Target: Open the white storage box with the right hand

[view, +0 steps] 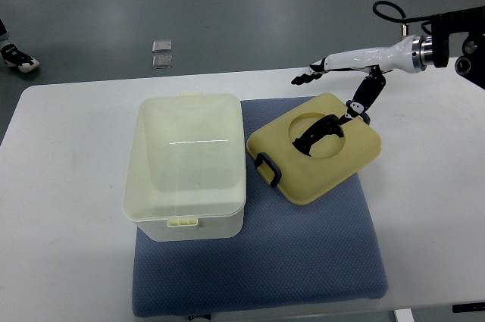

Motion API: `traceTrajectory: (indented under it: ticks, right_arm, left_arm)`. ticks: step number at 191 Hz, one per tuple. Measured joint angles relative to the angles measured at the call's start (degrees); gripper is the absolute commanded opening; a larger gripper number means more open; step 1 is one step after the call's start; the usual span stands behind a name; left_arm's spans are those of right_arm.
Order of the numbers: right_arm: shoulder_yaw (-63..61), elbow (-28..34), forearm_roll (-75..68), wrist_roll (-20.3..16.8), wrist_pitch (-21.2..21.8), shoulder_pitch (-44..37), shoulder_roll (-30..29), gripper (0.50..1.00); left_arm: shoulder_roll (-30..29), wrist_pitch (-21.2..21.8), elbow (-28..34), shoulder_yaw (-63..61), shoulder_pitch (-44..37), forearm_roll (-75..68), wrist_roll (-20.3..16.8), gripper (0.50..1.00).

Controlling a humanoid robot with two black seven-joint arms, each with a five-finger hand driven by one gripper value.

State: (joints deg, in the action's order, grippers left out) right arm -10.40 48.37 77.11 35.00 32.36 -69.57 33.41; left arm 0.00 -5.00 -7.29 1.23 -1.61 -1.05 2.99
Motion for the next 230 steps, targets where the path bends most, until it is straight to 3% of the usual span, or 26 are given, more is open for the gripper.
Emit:
traceTrajectory:
  ticks: [20,73,140,188,230]
  right_arm:
    - [0.1,-1.2,-4.4,0.0,2.3,-1.1,1.2,0.907]
    - [-0.2,-3.3,-24.7,-0.8,2.6,-1.9,1.1,0.907]
    - [-0.4,-9.2,-59.2,-21.6,2.6,0.9,-4.1,0.909]
    - [-4.2,-11.1,-76.4,-31.0,1.9,4.3,-8.0,0.909]
    - [-6.6,-11.7,-88.6,-37.4,-5.1,5.7,-10.3,0.909]
  left_arm:
    - [0.0,0.0,0.0,0.0,0.0,0.0,0.0,1.000]
    - [0.0,0.0,0.0,0.0,0.0,0.0,0.0,1.000]
    - [0.0,0.0,0.0,0.0,0.0,0.0,0.0,1.000]
    - [0.0,0.0,0.0,0.0,0.0,0.0,0.0,1.000]
    - [0.0,0.0,0.0,0.0,0.0,0.0,0.0,1.000]
